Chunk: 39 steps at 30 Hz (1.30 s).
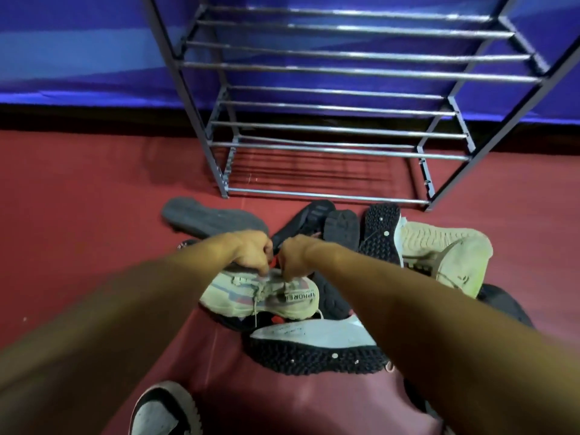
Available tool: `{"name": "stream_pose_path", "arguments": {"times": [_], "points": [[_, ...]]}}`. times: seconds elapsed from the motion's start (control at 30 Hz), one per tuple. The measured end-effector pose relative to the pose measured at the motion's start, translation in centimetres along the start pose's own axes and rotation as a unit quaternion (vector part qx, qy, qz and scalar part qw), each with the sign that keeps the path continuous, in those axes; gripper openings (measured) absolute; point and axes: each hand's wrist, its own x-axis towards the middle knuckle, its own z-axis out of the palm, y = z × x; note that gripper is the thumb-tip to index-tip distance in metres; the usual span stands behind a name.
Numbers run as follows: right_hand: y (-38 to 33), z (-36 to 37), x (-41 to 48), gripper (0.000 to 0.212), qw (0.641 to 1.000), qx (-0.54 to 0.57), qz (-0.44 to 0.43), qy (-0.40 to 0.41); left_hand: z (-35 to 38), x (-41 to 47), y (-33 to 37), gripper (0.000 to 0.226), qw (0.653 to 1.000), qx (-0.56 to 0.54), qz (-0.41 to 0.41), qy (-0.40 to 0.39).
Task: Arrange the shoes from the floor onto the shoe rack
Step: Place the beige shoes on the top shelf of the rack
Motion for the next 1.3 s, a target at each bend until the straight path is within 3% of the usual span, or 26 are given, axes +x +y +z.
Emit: {"name": "stream_pose_path", "arguments": {"times": [0.17,0.33,0.63,0.73,0.87,1.03,1.17,1.3], "points": [[-0.3,0.3,0.4,0.049,0.998,0.002,0.006,0.058,1.0,0.9,-1.3,0.041,0.999,0.016,0.005,-0.030],[0.1,-1.5,-0.6,0.033,0.999,0.015,0.003,0.045,1.7,0.5,-1.9,0.034,1.000,0.013,0.006,0.004],[1.4,-7.2,-6.0,0.027,0.999,0.017,-0.012,0.045,-3.4,-3.5,2.8,0.025,0.994,0.061,0.083,0.044],[3.5,-8.8,-8.7,0.026,0.991,0.126,0.012,0.035,-5.7,-5.6,5.5,0.029,0.987,0.076,0.119,0.071],[6.5,-10.8,-14.0,0.008,0.952,0.304,0.043,0.018,-9.3,-8.5,9.8,0.012,0.976,0.094,0.168,0.102],[10.0,-13.2,-21.3,0.017,0.874,0.483,0.023,0.046,-12.9,-12.0,15.5,0.017,0.952,0.064,0.224,0.199],[12.2,-14.4,-26.4,0.023,0.822,0.557,-0.009,0.115,-13.7,-14.5,18.7,0.021,0.927,-0.080,0.234,0.283],[14.5,-15.3,-29.9,0.021,0.755,0.630,-0.060,0.173,-13.6,-15.7,19.4,0.051,0.898,-0.240,0.134,0.343]]}}
